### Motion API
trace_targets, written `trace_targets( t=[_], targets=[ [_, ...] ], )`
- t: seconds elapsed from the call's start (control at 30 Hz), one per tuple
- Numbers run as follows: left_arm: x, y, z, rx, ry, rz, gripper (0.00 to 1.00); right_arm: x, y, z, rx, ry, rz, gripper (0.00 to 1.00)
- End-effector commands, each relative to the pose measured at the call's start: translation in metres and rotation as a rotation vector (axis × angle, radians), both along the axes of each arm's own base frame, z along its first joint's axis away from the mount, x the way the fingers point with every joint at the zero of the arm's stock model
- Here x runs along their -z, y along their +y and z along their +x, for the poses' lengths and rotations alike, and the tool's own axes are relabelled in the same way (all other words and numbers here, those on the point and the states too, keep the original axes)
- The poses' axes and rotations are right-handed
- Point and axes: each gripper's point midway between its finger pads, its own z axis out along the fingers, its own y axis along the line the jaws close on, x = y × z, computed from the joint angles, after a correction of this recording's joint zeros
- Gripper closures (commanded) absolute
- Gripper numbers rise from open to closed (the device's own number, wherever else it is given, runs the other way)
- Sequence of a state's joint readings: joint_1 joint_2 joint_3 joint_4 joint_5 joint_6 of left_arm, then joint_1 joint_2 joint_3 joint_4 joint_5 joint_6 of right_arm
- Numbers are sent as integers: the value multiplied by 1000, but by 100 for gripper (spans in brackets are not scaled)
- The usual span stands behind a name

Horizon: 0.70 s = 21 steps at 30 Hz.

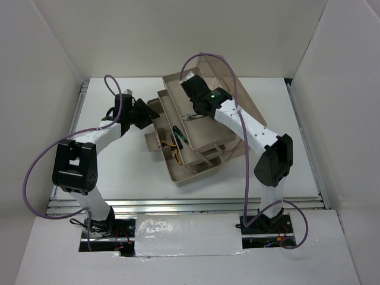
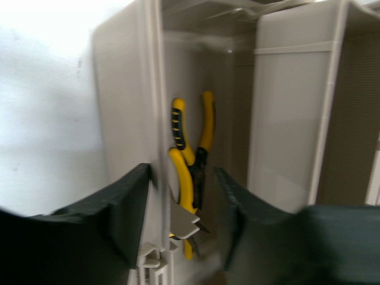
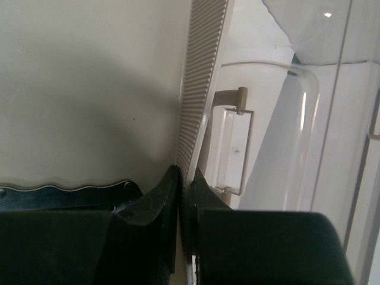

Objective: Sort the tools into containers

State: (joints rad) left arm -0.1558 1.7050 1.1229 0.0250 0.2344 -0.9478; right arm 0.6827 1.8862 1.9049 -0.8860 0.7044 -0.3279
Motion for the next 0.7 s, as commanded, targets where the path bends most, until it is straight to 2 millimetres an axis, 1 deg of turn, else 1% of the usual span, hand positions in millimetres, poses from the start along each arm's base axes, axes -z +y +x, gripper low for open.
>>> trace_targets(
  t=[0.0, 0.03, 0.07, 0.1, 0.13, 0.2, 0.23, 0.3, 0.33, 0.4, 0.43, 0.47, 0.53, 0.57, 0.6, 0.63, 0.67],
  targets=[
    [-95, -63, 3, 200, -262, -224, 41, -9, 23, 5, -95, -58, -141, 100],
    [-94, -64, 3, 202, -265, -225, 37, -10, 22, 7, -92, -74, -162, 100],
    [-94, -65, 3, 203, -266, -230, 36, -11, 22, 8, -92, -83, -173, 100],
    [-96, -66, 3, 201, -272, -231, 35, -12, 27, 10, -96, -104, -173, 100],
    [-95, -67, 4, 203, -275, -233, 33, -12, 24, 11, -94, -109, -208, 100],
    [-95, -66, 4, 200, -278, -233, 32, -16, 26, 13, -92, -138, -216, 100],
    [-97, -66, 5, 197, -286, -238, 31, -18, 25, 14, -90, -143, -235, 100],
    [-93, -67, 5, 193, -281, -238, 30, -21, 26, 15, -86, -162, -245, 100],
    [-93, -67, 7, 187, -287, -245, 27, -20, 25, 15, -90, -160, -267, 100],
    [-91, -65, 10, 171, -287, -251, 22, -24, 25, 18, -79, -191, -276, 100],
    [-86, -65, 12, 166, -275, -260, 19, -23, 25, 18, -87, -189, -299, 100],
    [-86, -66, 14, 168, -283, -265, 18, -26, 25, 20, -75, -208, -302, 100],
    [-83, -65, 18, 171, -284, -271, 15, -25, 24, 22, -84, -211, -336, 100],
    [-85, -63, 20, 174, -292, -275, 14, -28, 25, 25, -78, -239, -332, 100],
    [-87, -60, 21, 172, -302, -277, 12, -27, 22, 25, -88, -236, -365, 100],
    [-90, -57, 22, 171, -315, -281, 11, -31, 22, 29, -79, -266, -352, 100],
    [-90, -47, 21, 156, -314, -295, 10, -30, 19, 29, -89, -262, -391, 100]
  ],
)
